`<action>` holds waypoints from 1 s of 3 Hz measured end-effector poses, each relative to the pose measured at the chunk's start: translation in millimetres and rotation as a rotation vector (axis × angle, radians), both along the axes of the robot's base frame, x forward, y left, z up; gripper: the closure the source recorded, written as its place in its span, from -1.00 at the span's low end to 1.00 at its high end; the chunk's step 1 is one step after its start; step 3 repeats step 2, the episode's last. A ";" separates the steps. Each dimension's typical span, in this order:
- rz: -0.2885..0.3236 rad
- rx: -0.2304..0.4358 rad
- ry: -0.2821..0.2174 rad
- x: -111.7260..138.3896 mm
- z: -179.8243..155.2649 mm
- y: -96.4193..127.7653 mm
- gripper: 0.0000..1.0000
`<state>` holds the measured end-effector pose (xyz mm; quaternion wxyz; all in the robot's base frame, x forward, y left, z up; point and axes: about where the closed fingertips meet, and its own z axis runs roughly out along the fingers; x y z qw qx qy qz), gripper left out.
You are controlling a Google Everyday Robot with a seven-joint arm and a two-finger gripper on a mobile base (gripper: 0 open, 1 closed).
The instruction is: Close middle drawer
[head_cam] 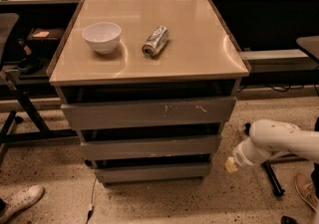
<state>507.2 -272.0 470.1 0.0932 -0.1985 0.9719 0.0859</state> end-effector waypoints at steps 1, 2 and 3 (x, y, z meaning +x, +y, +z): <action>-0.112 -0.012 0.119 -90.3 42.4 -6.1 1.00; -0.148 -0.037 0.139 -122.0 59.0 -9.0 0.64; -0.148 -0.037 0.139 -122.0 59.0 -9.0 0.64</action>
Offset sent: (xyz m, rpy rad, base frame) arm -0.0757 -0.0057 0.0362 -0.0098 0.1002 -0.0910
